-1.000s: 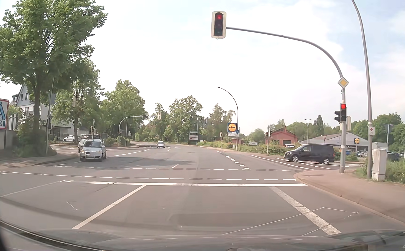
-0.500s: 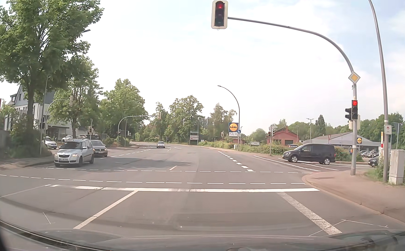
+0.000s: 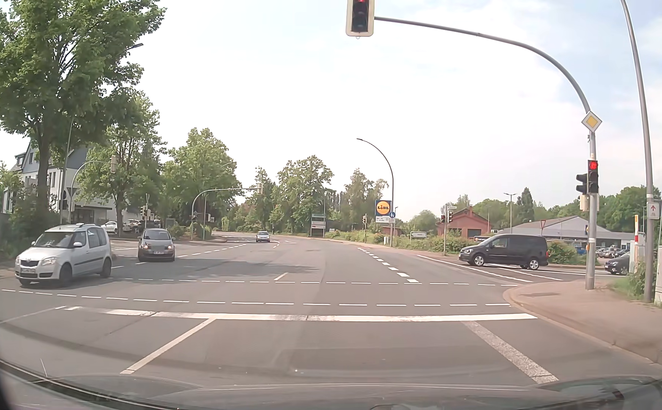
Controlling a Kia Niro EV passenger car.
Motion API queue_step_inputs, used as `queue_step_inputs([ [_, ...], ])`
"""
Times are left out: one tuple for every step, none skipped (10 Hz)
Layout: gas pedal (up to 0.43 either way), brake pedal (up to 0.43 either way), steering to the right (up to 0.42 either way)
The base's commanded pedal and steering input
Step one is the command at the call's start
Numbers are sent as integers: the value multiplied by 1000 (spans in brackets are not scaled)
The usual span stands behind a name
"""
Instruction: Follow the waypoints while adhering to traffic rules and regulations
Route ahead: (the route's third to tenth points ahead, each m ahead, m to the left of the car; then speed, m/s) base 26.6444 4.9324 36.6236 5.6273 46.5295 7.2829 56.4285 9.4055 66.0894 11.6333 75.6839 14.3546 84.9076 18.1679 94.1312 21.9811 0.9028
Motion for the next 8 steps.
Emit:
queue_step_inputs([
  [0, 0, -14],
  [0, 0, -14],
  [0, 0, -15],
  [0, 0, -15],
  [0, 0, -15],
  [0, 0, -15],
  [0, 0, -16],
  [0, 0, -16],
])
